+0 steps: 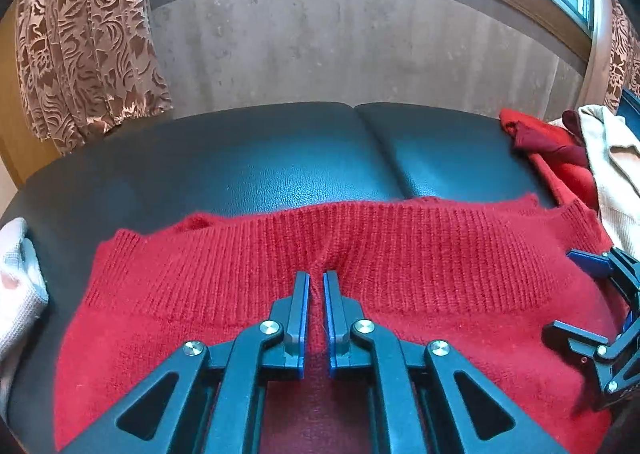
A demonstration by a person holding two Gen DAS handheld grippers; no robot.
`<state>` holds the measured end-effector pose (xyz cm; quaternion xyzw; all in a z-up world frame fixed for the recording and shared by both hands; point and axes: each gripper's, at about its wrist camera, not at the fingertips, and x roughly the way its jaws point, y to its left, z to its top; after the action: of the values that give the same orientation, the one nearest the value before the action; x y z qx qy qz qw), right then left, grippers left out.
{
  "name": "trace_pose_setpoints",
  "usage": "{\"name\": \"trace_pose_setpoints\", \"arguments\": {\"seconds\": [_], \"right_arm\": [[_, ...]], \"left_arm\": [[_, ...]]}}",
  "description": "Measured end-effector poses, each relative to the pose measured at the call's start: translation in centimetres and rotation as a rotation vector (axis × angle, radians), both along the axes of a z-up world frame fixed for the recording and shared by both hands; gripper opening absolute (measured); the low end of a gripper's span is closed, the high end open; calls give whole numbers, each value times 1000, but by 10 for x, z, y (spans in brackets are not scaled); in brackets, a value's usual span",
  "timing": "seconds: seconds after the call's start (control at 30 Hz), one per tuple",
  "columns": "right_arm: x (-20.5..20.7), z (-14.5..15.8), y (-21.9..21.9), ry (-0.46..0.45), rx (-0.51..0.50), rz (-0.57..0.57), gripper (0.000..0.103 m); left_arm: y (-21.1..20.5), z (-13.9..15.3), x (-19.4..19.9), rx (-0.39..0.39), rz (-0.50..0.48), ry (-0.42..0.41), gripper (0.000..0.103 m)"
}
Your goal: Fold clothes
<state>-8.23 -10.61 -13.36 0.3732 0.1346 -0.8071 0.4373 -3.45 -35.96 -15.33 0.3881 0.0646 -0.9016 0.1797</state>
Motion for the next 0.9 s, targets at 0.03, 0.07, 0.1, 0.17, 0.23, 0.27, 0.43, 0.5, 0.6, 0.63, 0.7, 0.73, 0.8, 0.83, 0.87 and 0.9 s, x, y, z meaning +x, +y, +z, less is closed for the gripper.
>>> {"name": "trace_pose_setpoints", "arguments": {"seconds": [0.03, 0.07, 0.1, 0.17, 0.23, 0.27, 0.43, 0.5, 0.6, 0.63, 0.7, 0.73, 0.8, 0.83, 0.87, 0.9], "right_arm": [[0, 0, 0, 3, 6, -1, 103], [0, 0, 0, 8, 13, -2, 103], [1, 0, -1, 13, 20, -3, 103], [1, 0, -4, 23, 34, -5, 103], [-1, 1, -6, 25, 37, -5, 103], [-1, 1, -6, 26, 39, -6, 103], [1, 3, -12, 43, 63, -7, 103], [4, 4, -12, 43, 67, -11, 103], [7, 8, -14, 37, 89, -18, 103], [8, 11, -12, 33, 93, -28, 103], [10, 18, -8, 22, 76, -51, 102], [9, 22, -6, 15, 56, -64, 102], [8, 30, -3, 2, 16, -90, 102], [8, 34, -2, -5, -1, -101, 102], [7, 35, -2, -10, -7, -107, 101], [7, 36, -5, -13, -4, -110, 97]], "left_arm": [[0, 0, 0, -3, 0, 0, 7], [0, -1, 1, -7, 0, -1, 7], [-1, -1, 1, -10, -1, -1, 7], [3, 0, 4, -29, 0, -8, 7], [4, 0, 8, -26, 3, -8, 7], [4, -1, 11, -21, 4, -8, 7], [8, -1, 23, -20, 7, -15, 7], [11, 1, 27, -15, 7, -23, 7], [6, 10, 35, 20, -5, -12, 7], [4, 13, 38, 32, -9, -8, 9], [-7, 27, 46, 24, -5, 40, 17], [-10, 32, 48, 0, 2, 56, 17], [-18, 39, 49, -57, 11, 61, 17], [-22, 39, 48, -66, 4, 53, 17], [-24, 38, 46, -76, -6, 40, 18], [-26, 35, 43, -97, -14, 21, 18]]}}
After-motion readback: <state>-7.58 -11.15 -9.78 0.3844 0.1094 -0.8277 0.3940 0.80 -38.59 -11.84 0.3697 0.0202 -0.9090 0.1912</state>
